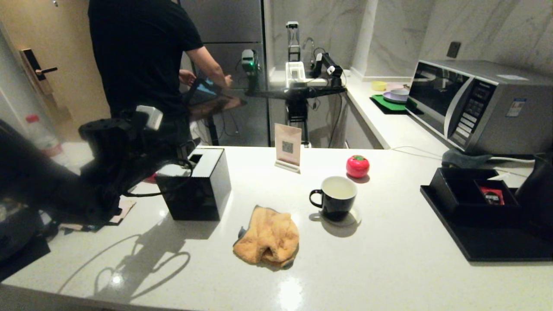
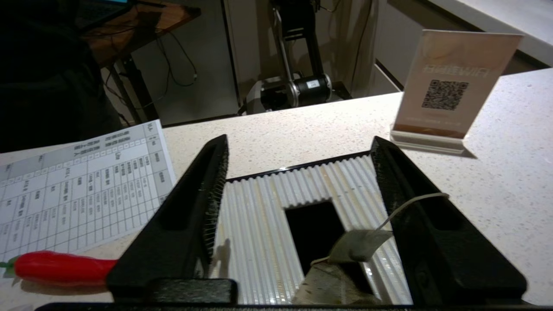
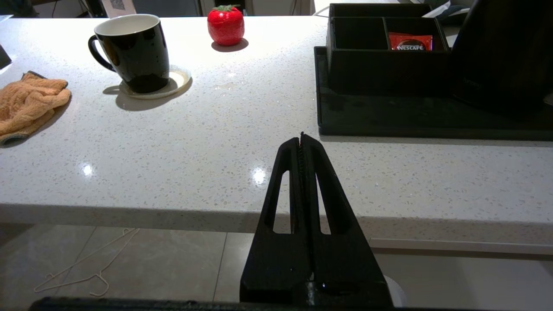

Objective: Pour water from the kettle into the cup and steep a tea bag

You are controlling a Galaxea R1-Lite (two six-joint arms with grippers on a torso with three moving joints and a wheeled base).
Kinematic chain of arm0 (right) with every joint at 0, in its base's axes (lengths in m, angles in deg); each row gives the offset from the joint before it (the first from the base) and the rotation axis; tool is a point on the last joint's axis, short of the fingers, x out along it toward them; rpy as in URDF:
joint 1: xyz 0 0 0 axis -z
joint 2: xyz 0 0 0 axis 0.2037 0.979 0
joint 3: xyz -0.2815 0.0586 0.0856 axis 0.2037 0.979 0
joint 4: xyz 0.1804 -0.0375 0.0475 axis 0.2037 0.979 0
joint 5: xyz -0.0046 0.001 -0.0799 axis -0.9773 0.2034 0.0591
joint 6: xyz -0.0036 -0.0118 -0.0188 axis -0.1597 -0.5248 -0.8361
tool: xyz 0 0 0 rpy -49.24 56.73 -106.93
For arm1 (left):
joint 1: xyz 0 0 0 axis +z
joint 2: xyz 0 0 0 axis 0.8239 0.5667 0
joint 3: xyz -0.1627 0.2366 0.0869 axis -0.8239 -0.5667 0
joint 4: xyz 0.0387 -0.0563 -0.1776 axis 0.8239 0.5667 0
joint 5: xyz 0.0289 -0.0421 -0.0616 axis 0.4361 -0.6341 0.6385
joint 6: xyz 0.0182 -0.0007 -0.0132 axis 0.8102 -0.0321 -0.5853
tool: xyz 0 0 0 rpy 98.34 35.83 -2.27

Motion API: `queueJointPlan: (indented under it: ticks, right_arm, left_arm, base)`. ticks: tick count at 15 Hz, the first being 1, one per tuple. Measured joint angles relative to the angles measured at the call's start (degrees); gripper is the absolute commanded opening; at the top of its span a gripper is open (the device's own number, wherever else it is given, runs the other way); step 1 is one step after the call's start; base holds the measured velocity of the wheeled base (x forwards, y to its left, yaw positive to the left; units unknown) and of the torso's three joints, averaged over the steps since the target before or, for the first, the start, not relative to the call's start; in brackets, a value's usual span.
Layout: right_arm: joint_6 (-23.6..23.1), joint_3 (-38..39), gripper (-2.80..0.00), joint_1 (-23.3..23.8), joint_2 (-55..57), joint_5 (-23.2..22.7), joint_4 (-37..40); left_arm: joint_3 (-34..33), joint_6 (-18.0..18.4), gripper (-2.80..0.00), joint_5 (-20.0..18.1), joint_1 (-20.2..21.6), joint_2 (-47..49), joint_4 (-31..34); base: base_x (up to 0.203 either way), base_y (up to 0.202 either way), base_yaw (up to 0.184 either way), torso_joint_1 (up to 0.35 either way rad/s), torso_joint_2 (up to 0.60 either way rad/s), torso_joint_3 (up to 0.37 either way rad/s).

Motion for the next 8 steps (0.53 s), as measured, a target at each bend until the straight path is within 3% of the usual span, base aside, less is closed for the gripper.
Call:
queueJointPlan:
  ticks: [8]
  right_arm:
    - [0.0,0.0,-2.80,0.0,0.0,0.0,0.0]
  left_arm:
    - [-0.3,0.2,0.00,0.3,-1.0,-2.4,0.0]
  base:
    - [0.000,0.000,0.000,0.000,0.00,0.000]
